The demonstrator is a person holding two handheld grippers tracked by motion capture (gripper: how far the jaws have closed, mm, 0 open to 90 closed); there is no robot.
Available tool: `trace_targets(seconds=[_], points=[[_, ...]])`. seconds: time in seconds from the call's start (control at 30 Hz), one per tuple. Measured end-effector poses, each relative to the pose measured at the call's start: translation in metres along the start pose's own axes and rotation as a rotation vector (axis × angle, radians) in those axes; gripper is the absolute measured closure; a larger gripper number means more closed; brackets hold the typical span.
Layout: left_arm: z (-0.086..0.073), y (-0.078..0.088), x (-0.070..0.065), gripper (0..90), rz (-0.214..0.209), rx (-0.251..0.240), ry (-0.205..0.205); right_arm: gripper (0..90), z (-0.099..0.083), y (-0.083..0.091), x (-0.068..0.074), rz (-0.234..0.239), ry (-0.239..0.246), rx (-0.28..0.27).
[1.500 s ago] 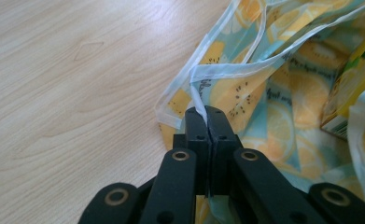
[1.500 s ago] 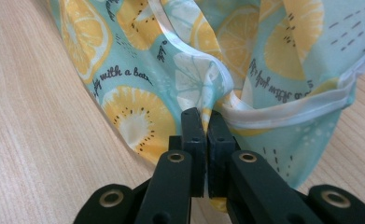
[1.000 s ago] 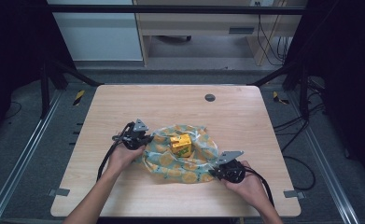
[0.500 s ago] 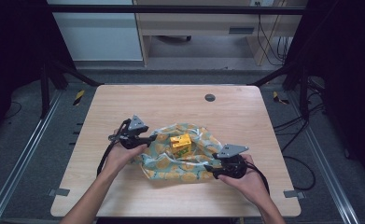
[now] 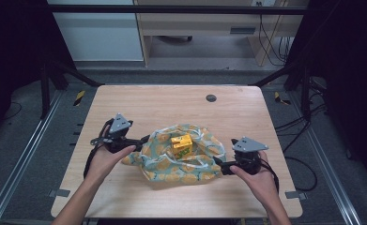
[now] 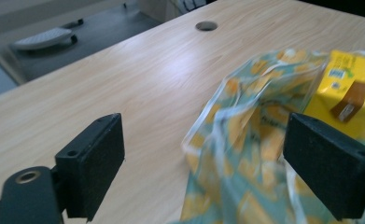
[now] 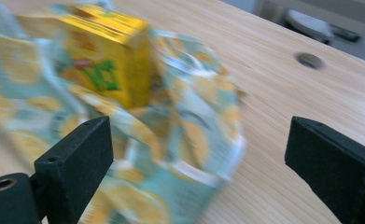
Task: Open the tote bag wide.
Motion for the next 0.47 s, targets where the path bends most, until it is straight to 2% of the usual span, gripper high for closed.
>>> trace_targets(seconds=[0.13,0.2,0.3,0.33,0.43,0.47], points=[[-0.024,0.017,0.009,10.4,0.032,0.024,0.015,7.8,-0.023,0.005,-0.023,-0.114,-0.087,0.006],[-0.038,0.027,0.014,10.3,0.051,0.035,0.021,9.7,-0.040,0.008,-0.037,-0.187,-0.125,0.036],[-0.062,0.038,0.019,9.9,0.087,0.066,0.027,12.1,-0.061,0.011,-0.051,-0.252,-0.161,0.098],[-0.071,0.041,0.021,9.8,0.101,0.074,0.030,13.1,-0.068,0.012,-0.054,-0.260,-0.177,0.121],[-0.086,0.045,0.026,9.8,0.144,0.086,0.049,14.5,-0.080,0.015,-0.058,-0.274,-0.212,0.139],[-0.091,0.044,0.030,9.8,0.160,0.110,0.032,14.3,-0.082,0.015,-0.058,-0.281,-0.207,0.148]])
Point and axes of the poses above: each handheld gripper's, and its own axes: y roughly backward along the jaws, z roughly out of its top, x roughly to its left, the point moved 5 cm from there along -y, roughly forward along the jaws, and after that the axes turned 3 degrees about -x, right-handed, at the moved point
